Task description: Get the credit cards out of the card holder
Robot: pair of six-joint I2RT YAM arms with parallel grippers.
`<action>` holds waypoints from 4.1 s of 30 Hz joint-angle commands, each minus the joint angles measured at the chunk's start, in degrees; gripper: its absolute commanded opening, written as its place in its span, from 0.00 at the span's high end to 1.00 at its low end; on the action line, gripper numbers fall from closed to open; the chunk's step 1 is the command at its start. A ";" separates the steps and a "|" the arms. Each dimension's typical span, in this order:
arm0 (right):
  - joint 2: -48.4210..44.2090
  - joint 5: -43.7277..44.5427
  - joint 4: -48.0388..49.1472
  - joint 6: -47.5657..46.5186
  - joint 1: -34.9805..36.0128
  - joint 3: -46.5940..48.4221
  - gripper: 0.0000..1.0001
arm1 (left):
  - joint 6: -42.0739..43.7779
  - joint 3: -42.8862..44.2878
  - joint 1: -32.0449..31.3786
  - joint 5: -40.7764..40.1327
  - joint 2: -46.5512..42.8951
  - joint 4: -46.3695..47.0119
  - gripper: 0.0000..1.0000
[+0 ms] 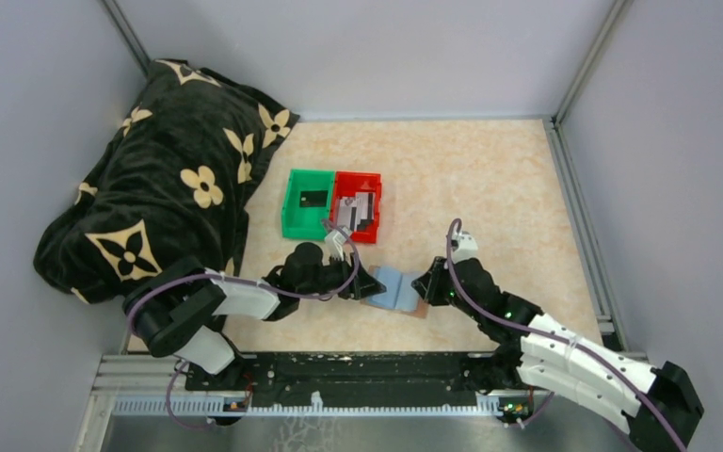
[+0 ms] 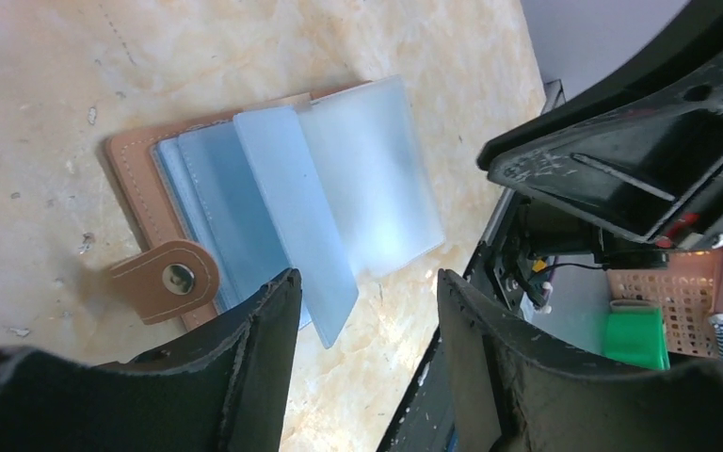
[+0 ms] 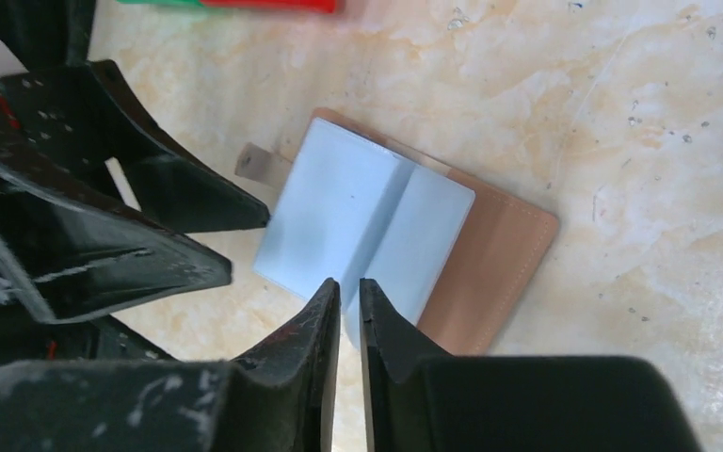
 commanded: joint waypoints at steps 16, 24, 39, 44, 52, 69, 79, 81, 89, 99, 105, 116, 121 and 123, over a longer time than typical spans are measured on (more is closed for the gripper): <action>22.96 -4.66 18.05 0.66 0.59 0.51 1.00 | 7.29 4.81 0.64 -3.64 0.85 -9.84 0.39; 25.51 -4.87 19.58 1.70 0.55 -0.97 1.00 | 9.21 3.98 0.96 -4.34 1.92 -12.22 0.39; 28.58 -6.80 23.56 3.10 0.48 -2.20 1.00 | 2.31 4.19 -0.01 5.11 7.18 0.72 0.39; 28.60 -7.12 24.26 3.36 0.17 -2.90 1.00 | -0.20 4.67 -0.56 7.38 8.65 5.12 0.39; 26.83 -7.73 24.62 3.97 -0.65 -4.43 1.00 | -2.78 6.41 -1.37 9.54 10.17 8.70 0.39; 12.13 -7.97 17.10 3.56 -5.44 -7.25 1.00 | -5.30 10.70 -3.79 12.19 14.19 12.67 0.40; 4.52 -6.95 10.41 2.51 -7.05 -6.83 1.00 | -6.00 14.74 -5.72 12.71 17.87 13.35 0.39; 3.03 -6.32 9.08 2.13 -7.34 -6.46 1.00 | -6.12 15.71 -6.01 12.93 18.90 13.40 0.39; -1.46 -2.44 1.84 -0.20 -7.75 -3.92 1.00 | -1.36 13.96 -5.90 9.07 13.08 8.44 0.40; -12.78 7.75 -4.72 -6.50 -7.80 -1.30 0.25 | 14.91 12.46 -5.89 -22.99 -11.17 -23.92 0.31; -12.34 13.83 -4.74 -12.75 -7.80 1.12 0.15 | 15.56 13.95 -5.82 -33.74 -20.70 -39.80 0.01; -5.79 15.18 0.47 -17.01 -7.84 3.27 0.16 | 13.84 10.13 -5.85 -40.81 -36.54 -48.95 0.01; -6.17 13.63 1.12 -16.33 -7.84 2.31 0.17 | 13.41 9.07 -5.83 -42.20 -39.69 -50.50 0.01; -6.40 13.76 0.63 -16.36 -7.82 2.34 0.17 | 13.51 8.48 -5.87 -41.79 -40.17 -49.95 0.01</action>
